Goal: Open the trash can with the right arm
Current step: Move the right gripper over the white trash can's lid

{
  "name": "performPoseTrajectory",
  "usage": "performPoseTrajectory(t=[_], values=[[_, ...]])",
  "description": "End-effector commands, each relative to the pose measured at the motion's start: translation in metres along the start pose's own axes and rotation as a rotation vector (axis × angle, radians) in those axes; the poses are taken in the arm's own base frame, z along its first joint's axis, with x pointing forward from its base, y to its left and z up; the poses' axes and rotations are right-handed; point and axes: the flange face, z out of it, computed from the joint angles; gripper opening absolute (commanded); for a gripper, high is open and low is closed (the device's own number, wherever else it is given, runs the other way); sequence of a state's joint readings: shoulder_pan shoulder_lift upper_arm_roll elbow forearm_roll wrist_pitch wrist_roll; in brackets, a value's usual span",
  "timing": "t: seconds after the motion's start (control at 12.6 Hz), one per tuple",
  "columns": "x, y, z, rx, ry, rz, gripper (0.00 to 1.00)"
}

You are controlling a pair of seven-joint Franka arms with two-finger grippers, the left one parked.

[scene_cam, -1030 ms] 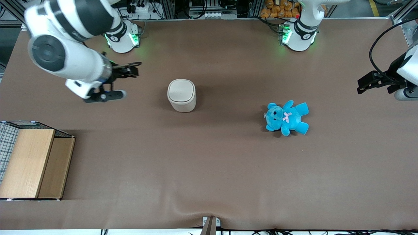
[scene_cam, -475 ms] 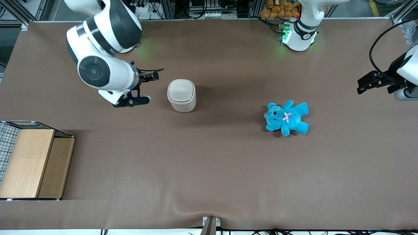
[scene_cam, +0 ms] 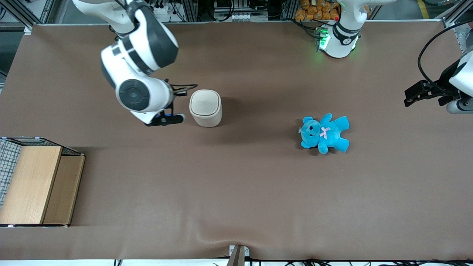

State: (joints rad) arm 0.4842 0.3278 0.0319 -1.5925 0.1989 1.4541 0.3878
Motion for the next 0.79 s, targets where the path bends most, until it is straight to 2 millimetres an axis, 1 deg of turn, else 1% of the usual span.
performPoseTrajectory(t=[0.0, 0.08, 0.16, 0.24, 0.48, 0.63, 0.71], values=[[0.003, -0.016, 0.028, 0.009, 0.02, 0.017, 0.0], [0.007, -0.023, 0.039, 0.004, 0.021, 0.019, 0.0], [0.012, -0.028, 0.047, 0.001, 0.021, 0.033, 0.0], [0.012, -0.033, 0.051, -0.005, 0.017, 0.034, 0.0], [0.018, -0.035, 0.069, -0.016, -0.005, 0.05, 0.0], [0.023, -0.038, 0.087, 0.003, -0.006, 0.057, 0.0], [0.024, -0.04, 0.09, 0.019, -0.007, 0.059, 0.0]])
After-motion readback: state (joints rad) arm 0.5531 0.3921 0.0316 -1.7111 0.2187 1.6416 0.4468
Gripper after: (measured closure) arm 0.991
